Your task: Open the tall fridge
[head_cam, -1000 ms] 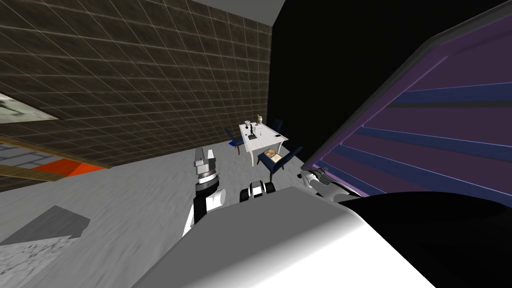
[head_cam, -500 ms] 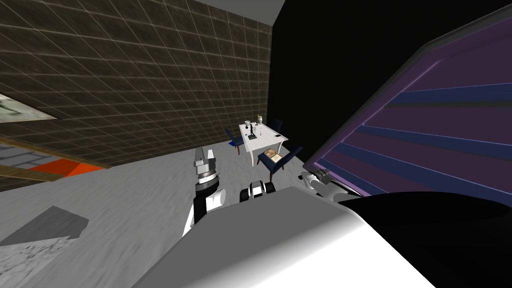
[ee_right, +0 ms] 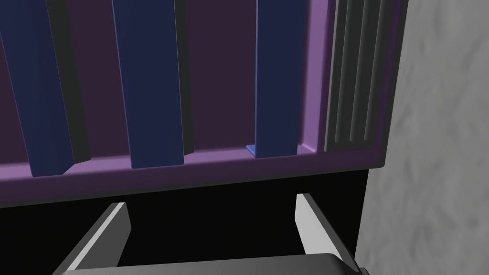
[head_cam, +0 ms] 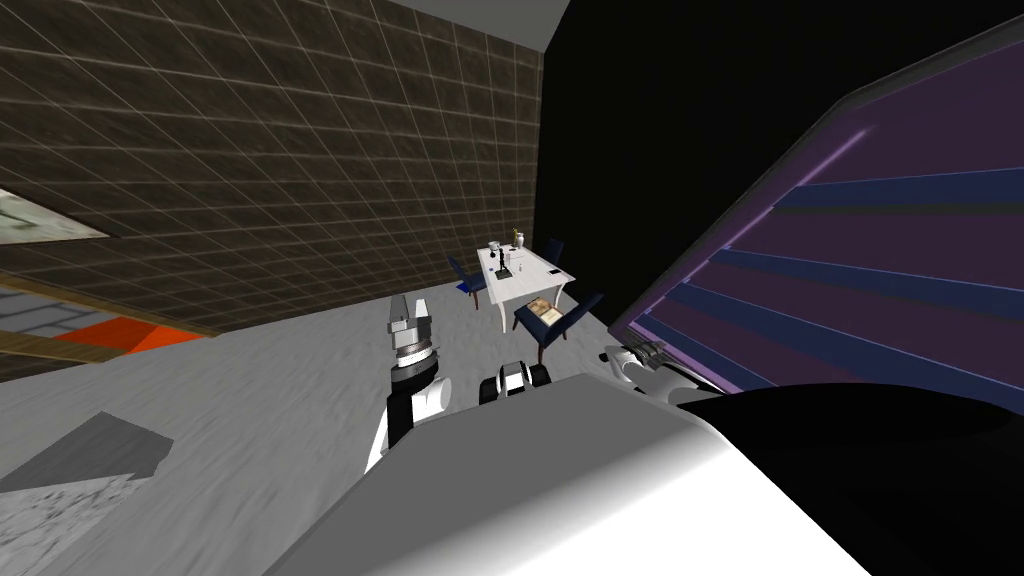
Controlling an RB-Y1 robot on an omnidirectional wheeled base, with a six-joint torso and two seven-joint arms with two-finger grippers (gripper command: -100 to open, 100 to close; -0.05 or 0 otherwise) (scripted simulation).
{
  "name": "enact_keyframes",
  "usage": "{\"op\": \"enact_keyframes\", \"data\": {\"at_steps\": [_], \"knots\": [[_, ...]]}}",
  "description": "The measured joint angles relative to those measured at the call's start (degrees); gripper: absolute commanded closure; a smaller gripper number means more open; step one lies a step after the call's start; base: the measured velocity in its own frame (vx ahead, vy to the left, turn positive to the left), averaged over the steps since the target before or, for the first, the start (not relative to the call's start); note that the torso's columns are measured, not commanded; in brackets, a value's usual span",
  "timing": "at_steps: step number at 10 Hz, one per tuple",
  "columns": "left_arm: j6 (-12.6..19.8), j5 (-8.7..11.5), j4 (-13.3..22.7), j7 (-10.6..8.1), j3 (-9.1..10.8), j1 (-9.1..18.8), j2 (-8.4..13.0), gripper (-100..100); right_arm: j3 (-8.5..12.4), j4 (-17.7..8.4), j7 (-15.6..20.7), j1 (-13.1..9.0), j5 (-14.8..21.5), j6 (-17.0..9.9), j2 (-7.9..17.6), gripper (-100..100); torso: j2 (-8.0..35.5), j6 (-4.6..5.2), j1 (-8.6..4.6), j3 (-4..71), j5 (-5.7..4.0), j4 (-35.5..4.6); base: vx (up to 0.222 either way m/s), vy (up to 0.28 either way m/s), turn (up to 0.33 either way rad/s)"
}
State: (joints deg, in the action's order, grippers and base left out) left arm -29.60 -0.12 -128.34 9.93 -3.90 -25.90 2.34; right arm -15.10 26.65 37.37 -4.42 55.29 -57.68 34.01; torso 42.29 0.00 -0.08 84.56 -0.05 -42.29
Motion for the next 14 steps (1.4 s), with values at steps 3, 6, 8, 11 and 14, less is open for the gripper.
{"op": "enact_keyframes", "data": {"at_steps": [3, 6, 8, 11, 14], "knots": [[0.0, 0.0, 0.0, 0.0, -0.02, 0.0, 0.0, 0, 1.0, 0.9, 2.7, -0.5, -1.7, 2.3, 3.0, -100, 0.0, 0.0, 0.31, 0.0, 0.13, 0.0, -0.015, 0.093, -0.018], [0.0, 0.0, 0.0, 0.0, -0.01, 0.0, 0.0, 0, 1.3, 0.4, 3.9, -1.1, -2.3, 3.8, 4.4, -100, 0.0, 0.01, -0.16, 0.0, -0.03, 0.0, -0.004, 0.035, -0.007], [0.0, 0.0, 0.0, 0.0, -0.01, 0.0, 0.0, 0, 1.9, 0.0, 5.2, -2.2, -3.3, 5.6, 6.3, -100, 0.0, 0.01, 0.2, 0.0, 0.09, 0.0, -0.014, 0.075, -0.022], [0.0, 0.0, 0.0, 0.0, -0.01, 0.0, 0.0, 0, 2.4, 1.6, 6.9, -2.1, -4.3, 6.8, 7.9, -100, 0.0, 0.0, -0.06, 0.0, 0.01, 0.0, -0.009, 0.028, -0.002], [0.0, 0.0, 0.0, 0.0, -0.01, 0.0, 0.0, 0, 2.0, -1.0, 5.7, -3.0, -3.7, 7.6, 7.8, 0, 0.0, 0.0, 0.07, 0.0, 0.05, 0.0, 0.0, 0.0, 0.0]]}}
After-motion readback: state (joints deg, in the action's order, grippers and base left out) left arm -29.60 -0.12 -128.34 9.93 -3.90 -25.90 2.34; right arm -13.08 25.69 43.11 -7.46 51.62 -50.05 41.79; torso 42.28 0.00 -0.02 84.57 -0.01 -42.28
